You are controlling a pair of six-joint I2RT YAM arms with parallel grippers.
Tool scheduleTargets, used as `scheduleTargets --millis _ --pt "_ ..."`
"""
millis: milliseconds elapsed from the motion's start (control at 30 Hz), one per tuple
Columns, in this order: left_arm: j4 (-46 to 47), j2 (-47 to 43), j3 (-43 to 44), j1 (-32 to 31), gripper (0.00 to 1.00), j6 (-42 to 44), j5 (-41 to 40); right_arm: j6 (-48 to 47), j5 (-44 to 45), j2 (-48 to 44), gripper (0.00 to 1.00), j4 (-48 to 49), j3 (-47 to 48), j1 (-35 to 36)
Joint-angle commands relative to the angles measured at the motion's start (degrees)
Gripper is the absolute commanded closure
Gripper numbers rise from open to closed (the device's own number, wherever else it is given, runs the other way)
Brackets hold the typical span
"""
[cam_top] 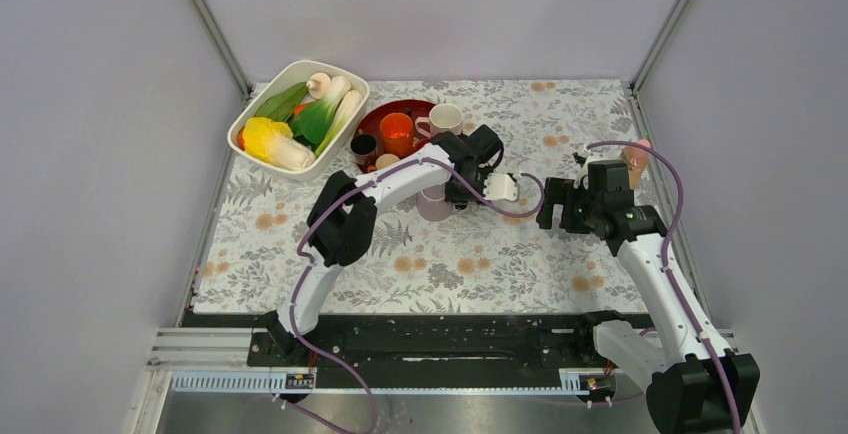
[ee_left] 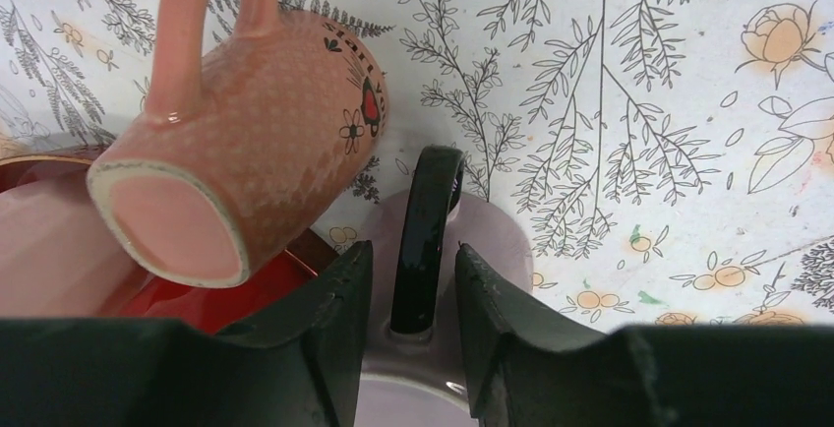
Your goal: Turn the mug right side up
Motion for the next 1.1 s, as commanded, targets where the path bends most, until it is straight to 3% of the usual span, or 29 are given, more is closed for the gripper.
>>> scheduleTargets --millis 0,300,367,433,767,900,1067 --pt "-0.1 0.5 -1.3 -0.1 0.61 0.7 -0.7 -0.1 -2.5 -1.2 0.01 0.4 -0.4 -0.2" --pt "-1.5 1.4 -2.7 0.4 0.64 1.9 -1.0 0.3 -2.0 -2.6 0.01 -0.5 -0.1 -0.3" --pt "-1.3 1.6 -3.0 0.5 0.74 2.1 -1.6 0.3 -1.8 -2.8 0.01 -0.7 0.2 -0.2" --pt "-0.7 1.6 -2.8 0.7 1.0 1.4 -2.0 0.7 -0.9 -2.8 0.01 -1.2 0.9 -0.3" --pt "-4.1 -9.1 3.3 3.9 1.0 -10.1 11.2 1.6 4.2 -5.0 0.01 -6.6 8.2 -0.3" --pt "-5.2 -14.7 9.0 7.3 1.0 -19.8 22.1 1.2 -3.4 -9.9 0.01 -2.6 9.9 -0.3" --pt "-6.8 -20.3 16.4 10.2 1.0 -28.5 33.4 4.8 -23.3 -14.2 0.01 13.3 4.3 -0.3"
